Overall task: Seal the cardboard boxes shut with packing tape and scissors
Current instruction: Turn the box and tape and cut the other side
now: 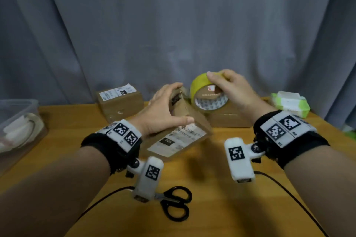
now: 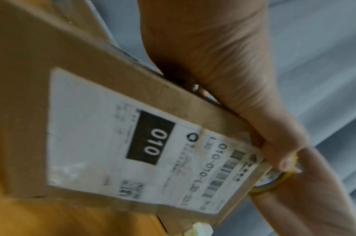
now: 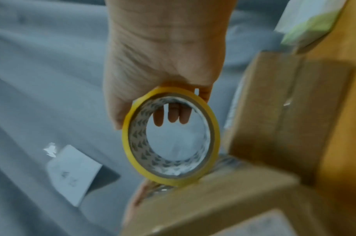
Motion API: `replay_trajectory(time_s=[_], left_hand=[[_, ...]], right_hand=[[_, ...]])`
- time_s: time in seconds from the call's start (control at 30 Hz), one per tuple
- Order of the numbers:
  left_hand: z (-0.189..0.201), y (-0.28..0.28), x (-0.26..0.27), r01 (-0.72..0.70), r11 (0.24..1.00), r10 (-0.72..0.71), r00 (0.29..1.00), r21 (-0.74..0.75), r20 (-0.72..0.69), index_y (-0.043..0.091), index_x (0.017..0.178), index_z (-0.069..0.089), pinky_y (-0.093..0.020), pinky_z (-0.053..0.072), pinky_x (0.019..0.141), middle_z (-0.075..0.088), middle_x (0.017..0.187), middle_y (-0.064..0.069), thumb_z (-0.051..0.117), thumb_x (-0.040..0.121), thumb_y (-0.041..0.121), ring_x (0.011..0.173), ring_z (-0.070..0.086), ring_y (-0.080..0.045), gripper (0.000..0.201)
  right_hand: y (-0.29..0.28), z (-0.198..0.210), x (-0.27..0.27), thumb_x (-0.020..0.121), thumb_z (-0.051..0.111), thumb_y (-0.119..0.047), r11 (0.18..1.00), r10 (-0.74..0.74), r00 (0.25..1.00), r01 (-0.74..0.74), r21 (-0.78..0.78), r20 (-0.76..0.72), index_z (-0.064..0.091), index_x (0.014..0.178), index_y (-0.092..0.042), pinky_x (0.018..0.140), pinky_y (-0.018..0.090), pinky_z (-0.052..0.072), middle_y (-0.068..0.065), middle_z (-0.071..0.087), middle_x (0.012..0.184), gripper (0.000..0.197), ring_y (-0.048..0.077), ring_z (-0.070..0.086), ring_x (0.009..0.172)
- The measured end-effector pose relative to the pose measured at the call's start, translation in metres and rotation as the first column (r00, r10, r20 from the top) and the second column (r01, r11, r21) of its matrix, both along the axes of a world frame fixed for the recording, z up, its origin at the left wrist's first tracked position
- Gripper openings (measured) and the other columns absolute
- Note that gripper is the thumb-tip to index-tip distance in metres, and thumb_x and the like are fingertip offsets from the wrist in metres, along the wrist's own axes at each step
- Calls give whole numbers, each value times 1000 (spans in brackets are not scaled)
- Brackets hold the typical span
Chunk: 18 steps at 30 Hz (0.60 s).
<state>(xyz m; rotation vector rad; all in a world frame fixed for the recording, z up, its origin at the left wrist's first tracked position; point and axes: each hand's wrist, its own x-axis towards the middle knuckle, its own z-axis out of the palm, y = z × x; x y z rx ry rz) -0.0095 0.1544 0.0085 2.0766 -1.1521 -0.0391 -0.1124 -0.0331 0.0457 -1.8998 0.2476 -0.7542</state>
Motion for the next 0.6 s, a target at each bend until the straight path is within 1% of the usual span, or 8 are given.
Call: replay_trajectory(time_s=[0.07, 0.13, 0.23, 0.33, 0.4, 0.5, 0.53, 0.6], left_hand=[[-13, 7, -1, 19, 980, -55, 982, -196, -180, 42, 136, 23, -42, 31, 112, 31, 145, 6, 72, 53, 66, 135, 33, -12, 99], [-28, 20, 1, 8, 969, -85, 950, -248, -301, 36, 138, 20, -44, 32, 112, 34, 144, 4, 73, 56, 66, 134, 36, -13, 101], [-26, 47, 15, -2, 999, -8, 979, -46, -202, 26, 147, 12, -40, 26, 115, 27, 152, -3, 65, 55, 79, 139, 29, -15, 119], [-11, 67, 29, -22, 987, 25, 1000, 157, -19, 26, 150, 11, -39, 21, 117, 15, 157, 3, 57, 61, 82, 143, 17, -12, 115], [-5, 71, 29, 0, 988, -3, 1000, 156, 19, 30, 149, 20, -38, 24, 116, 22, 154, 8, 54, 67, 80, 141, 21, -10, 103], [-5, 67, 13, -21, 986, 34, 997, 166, -70, 26, 147, 26, -21, 23, 106, 32, 141, 9, 51, 77, 67, 133, 28, -6, 84], [-6, 65, 10, -35, 986, 51, 994, 161, -99, 25, 147, 25, -21, 23, 106, 31, 142, 7, 50, 76, 67, 133, 28, -7, 85], [-8, 61, 7, -61, 982, 77, 993, 178, -84, 26, 147, 23, -33, 23, 114, 29, 148, 3, 45, 71, 78, 136, 29, -15, 94]], right_hand=[[16, 23, 8, 87, 66, -40, 999, 37, 999, -37, -26, 32, 63, 85, -6, 55, 12, 38, 0, 55, 66, 34, 3, 51, 56], [36, 30, 19, 89, 63, -41, 992, 93, 995, -97, -85, -42, 57, 79, -9, 50, 10, 36, -1, 49, 62, 34, 4, 48, 52], [59, 31, 39, 90, 59, -44, 986, 107, 987, -121, -114, -122, 56, 80, -10, 53, 14, 40, 0, 54, 72, 36, 9, 49, 58], [76, 34, 55, 90, 57, -47, 980, 113, 976, -140, -140, -185, 59, 84, -10, 57, 24, 40, -1, 59, 80, 37, 12, 49, 59], [86, 35, 64, 90, 57, -48, 971, 116, 970, -156, -180, -214, 61, 87, -9, 59, 26, 39, -1, 60, 82, 39, 12, 48, 60], [96, 37, 72, 88, 58, -50, 952, 85, 966, -151, -267, -244, 61, 87, -8, 64, 30, 39, 5, 57, 82, 42, 16, 47, 63], [98, 39, 73, 87, 59, -50, 949, 76, 964, -148, -278, -254, 59, 84, -9, 64, 29, 39, 4, 56, 78, 41, 16, 47, 63], [97, 44, 72, 86, 61, -49, 945, 62, 958, -147, -294, -278, 59, 77, -10, 57, 27, 37, 0, 50, 63, 41, 15, 46, 57]])
